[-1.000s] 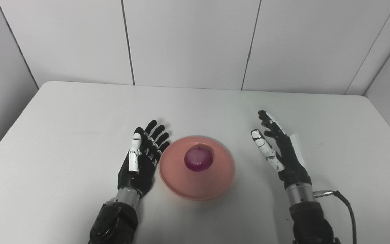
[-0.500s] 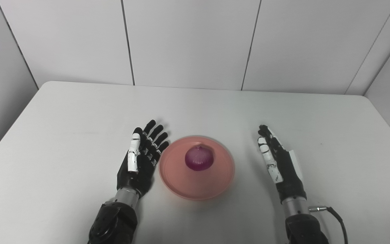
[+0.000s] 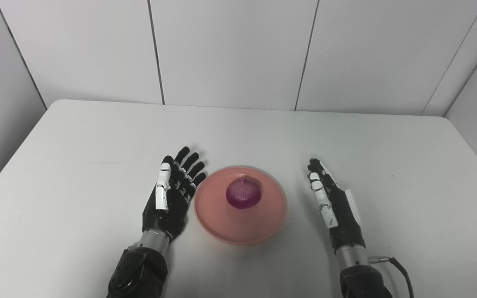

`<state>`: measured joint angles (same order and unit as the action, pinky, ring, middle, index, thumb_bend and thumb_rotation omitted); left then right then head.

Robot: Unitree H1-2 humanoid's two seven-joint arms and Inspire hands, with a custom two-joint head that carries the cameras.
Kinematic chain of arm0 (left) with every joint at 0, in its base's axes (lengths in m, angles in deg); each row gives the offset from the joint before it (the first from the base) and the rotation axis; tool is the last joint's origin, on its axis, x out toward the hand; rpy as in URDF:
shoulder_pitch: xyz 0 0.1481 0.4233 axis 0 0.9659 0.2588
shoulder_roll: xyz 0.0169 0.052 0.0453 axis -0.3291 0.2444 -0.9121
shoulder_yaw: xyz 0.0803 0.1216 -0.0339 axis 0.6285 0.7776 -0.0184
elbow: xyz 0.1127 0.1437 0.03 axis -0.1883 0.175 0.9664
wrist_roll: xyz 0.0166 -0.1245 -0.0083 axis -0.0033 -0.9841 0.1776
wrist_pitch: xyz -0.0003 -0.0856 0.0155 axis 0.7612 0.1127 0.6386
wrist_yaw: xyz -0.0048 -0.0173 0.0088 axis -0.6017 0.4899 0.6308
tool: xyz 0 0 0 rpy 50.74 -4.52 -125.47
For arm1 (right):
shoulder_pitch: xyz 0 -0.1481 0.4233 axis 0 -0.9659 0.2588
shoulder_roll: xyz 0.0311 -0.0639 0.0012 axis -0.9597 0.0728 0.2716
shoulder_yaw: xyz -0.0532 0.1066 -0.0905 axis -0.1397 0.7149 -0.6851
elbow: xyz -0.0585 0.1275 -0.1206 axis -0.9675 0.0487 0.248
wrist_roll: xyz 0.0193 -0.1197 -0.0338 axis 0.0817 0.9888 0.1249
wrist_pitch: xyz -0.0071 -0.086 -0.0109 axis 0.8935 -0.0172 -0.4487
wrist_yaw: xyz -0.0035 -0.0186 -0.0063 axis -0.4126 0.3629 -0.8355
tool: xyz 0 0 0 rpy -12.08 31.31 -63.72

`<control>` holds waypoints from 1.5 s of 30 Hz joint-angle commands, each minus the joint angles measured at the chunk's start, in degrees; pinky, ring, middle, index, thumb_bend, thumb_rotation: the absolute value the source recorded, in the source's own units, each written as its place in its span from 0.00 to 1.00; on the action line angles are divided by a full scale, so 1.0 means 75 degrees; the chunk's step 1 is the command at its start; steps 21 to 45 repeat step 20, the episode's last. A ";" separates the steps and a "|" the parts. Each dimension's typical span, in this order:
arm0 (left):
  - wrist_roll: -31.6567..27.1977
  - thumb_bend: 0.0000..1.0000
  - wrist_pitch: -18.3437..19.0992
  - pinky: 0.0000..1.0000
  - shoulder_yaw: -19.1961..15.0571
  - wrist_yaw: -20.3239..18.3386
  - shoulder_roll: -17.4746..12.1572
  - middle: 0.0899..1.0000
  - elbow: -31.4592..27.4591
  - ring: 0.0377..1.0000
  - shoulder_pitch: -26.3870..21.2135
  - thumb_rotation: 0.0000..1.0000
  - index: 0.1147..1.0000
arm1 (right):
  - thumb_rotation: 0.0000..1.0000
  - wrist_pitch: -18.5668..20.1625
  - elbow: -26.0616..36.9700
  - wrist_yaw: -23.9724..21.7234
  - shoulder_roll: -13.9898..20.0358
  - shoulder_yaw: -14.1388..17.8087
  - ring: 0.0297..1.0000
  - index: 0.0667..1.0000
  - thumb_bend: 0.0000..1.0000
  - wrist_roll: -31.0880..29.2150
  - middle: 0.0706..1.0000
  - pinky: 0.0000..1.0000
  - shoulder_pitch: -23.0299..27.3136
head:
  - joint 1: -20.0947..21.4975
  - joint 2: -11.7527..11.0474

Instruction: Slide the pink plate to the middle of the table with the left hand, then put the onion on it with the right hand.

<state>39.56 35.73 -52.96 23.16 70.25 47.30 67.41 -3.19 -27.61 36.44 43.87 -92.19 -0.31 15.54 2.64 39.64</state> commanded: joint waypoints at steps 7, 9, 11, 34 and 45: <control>0.0026 0.41 0.0017 0.92 -0.0028 0.0031 -0.0025 0.92 0.0020 0.91 0.0023 1.00 0.90 | 1.00 -0.0268 0.0068 0.0025 0.0032 -0.0135 0.92 0.91 0.18 0.0046 0.92 0.91 0.0123 | -0.0015 -0.0002; 0.0050 0.41 -0.0008 0.92 -0.0015 0.0023 -0.0034 0.92 0.0031 0.91 0.0026 1.00 0.90 | 1.00 -0.0312 0.0052 0.0031 0.0060 -0.0172 0.92 0.91 0.18 0.0088 0.92 0.91 0.0111 | -0.0017 -0.0009; 0.0017 0.41 -0.0012 0.92 -0.0026 0.0009 -0.0027 0.92 0.0037 0.91 0.0029 1.00 0.90 | 1.00 -0.0318 0.0038 0.0036 0.0078 -0.0188 0.92 0.91 0.18 0.0088 0.92 0.91 0.0112 | -0.0017 -0.0009; -0.0017 0.41 -0.0014 0.92 -0.0051 0.0026 0.0005 0.92 0.0052 0.91 0.0052 1.00 0.90 | 1.00 -0.0238 0.0080 0.0030 0.0071 -0.0201 0.94 0.92 0.19 0.0050 0.93 0.92 0.0099 | -0.0038 -0.0019; -0.0017 0.41 -0.0014 0.92 -0.0051 0.0026 0.0005 0.92 0.0052 0.91 0.0052 1.00 0.90 | 1.00 -0.0238 0.0080 0.0030 0.0071 -0.0201 0.94 0.92 0.19 0.0050 0.93 0.92 0.0099 | -0.0038 -0.0019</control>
